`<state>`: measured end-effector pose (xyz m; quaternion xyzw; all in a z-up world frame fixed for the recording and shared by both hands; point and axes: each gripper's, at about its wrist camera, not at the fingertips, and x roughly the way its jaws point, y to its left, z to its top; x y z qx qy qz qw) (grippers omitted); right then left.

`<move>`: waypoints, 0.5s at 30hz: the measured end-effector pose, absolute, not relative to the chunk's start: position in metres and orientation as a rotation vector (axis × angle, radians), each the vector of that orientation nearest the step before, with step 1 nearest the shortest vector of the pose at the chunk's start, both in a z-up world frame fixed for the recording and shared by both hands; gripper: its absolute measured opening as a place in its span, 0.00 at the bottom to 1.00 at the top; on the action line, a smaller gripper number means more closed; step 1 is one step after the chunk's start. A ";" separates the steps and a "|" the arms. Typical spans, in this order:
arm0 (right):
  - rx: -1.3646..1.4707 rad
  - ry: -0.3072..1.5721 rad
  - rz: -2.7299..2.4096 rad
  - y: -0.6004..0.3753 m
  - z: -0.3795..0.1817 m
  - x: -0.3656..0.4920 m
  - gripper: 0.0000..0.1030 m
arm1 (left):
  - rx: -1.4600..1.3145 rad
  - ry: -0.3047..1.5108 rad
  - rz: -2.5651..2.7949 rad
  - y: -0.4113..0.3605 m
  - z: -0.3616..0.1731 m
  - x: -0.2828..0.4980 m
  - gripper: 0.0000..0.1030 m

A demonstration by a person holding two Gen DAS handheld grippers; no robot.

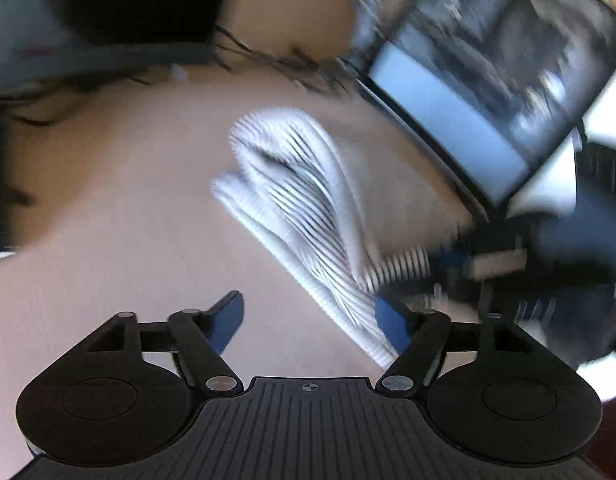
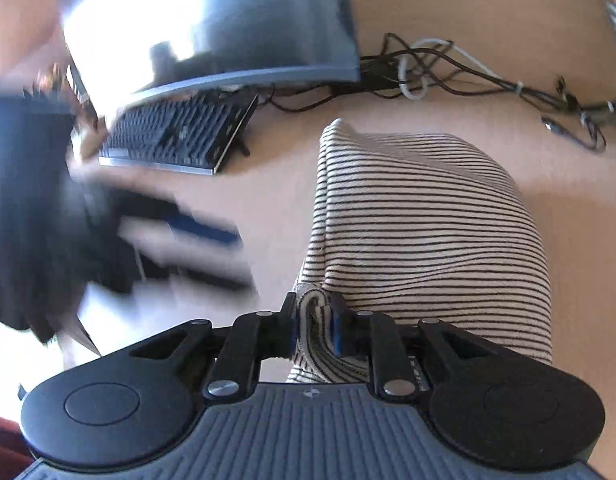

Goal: Fold clothes

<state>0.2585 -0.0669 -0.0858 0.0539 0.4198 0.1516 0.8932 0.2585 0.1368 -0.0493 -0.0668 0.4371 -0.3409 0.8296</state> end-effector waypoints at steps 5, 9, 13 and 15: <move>-0.068 0.828 0.294 -0.039 -0.090 0.251 0.20 | -0.342 0.780 -0.877 0.127 0.001 0.273 0.67; -0.132 0.805 0.282 -0.028 -0.092 0.247 0.28 | -0.333 0.840 -0.913 0.087 -0.015 0.291 0.66; -0.108 0.787 0.270 -0.025 -0.092 0.243 0.33 | -0.339 0.971 -0.783 0.079 -0.062 0.318 0.56; -0.087 0.776 0.272 -0.025 -0.092 0.239 0.40 | -0.386 0.989 -0.777 0.083 -0.073 0.325 0.55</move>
